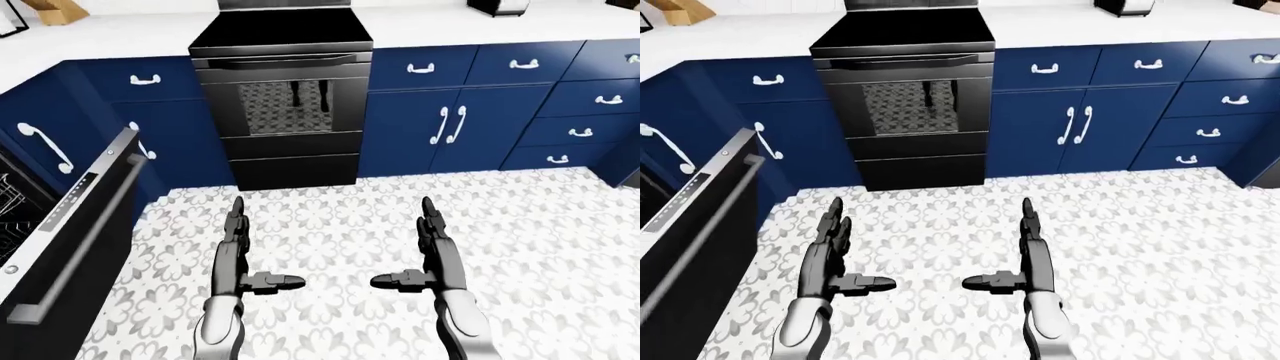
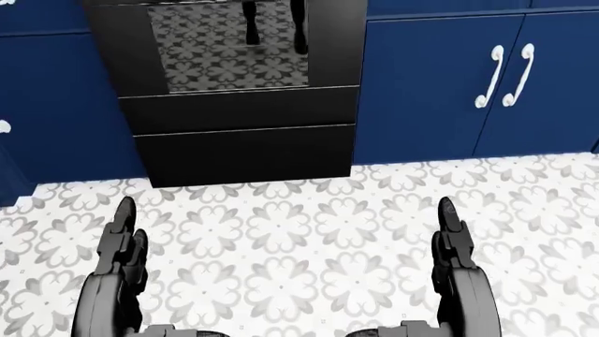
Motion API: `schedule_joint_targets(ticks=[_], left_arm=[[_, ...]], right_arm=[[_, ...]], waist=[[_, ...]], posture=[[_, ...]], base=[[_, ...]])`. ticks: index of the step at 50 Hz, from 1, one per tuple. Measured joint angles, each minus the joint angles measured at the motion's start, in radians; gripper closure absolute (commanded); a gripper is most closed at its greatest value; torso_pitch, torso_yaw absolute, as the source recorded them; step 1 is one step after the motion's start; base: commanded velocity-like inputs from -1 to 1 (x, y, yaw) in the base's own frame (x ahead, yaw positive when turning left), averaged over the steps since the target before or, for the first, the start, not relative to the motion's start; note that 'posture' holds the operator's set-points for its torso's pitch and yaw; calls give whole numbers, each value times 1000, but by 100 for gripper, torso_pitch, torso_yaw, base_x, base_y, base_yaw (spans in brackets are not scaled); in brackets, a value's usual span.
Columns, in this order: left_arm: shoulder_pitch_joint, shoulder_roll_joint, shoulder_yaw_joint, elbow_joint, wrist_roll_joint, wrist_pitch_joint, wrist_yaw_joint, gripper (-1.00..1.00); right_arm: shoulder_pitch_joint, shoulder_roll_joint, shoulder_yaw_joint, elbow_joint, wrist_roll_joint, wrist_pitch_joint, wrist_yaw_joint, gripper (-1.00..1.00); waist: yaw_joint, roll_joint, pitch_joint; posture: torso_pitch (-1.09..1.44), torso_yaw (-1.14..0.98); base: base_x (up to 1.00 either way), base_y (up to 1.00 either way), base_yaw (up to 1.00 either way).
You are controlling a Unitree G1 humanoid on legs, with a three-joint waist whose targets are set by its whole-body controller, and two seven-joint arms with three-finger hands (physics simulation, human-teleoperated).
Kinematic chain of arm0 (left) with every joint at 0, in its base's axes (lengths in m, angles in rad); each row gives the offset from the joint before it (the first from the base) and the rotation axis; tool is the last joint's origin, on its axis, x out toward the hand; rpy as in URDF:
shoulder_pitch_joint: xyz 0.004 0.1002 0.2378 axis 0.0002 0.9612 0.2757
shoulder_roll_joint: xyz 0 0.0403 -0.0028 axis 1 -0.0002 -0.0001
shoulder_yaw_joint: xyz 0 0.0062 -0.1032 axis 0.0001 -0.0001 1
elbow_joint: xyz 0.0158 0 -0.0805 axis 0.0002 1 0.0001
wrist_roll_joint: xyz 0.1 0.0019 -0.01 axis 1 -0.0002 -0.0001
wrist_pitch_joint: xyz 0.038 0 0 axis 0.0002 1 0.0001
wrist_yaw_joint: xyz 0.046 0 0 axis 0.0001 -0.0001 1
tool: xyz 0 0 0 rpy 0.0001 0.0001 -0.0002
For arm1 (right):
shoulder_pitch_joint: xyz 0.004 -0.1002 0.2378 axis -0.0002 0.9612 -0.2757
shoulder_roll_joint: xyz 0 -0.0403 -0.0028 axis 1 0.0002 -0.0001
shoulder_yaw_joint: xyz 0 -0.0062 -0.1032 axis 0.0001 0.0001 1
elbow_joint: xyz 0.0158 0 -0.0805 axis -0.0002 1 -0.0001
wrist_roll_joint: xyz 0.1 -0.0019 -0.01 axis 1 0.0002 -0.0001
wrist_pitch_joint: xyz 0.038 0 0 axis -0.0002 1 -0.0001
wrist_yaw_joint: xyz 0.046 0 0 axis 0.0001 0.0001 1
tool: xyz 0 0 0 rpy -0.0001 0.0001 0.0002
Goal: Close the dishwasher door
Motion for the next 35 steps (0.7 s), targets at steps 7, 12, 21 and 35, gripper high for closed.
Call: schedule_joint_targets(ticks=[7,12,21,35], left_arm=[[4,0,4,-28,-8,5,-5,-100],[10,14,40,-6,-10,19,6,-100],[9,9,21,-28,-13,19,-3,-100],[10,0,8,-41,-13,28,-9,-100]], right_arm=[[-1,1,4,1,5,-11,3,-100],[4,14,35,23,9,1,15,-100],[-1,9,17,0,8,-18,7,-100],[11,0,1,-3,6,-6,3,-100]], waist=[[0,129,13],[33,114,11],[22,38,17],[3,36,13]], posture=[[0,0],[0,0],[0,0],[0,0]], base=[[0,54,0],[0,46,0],[0,41,0],[0,40,0]])
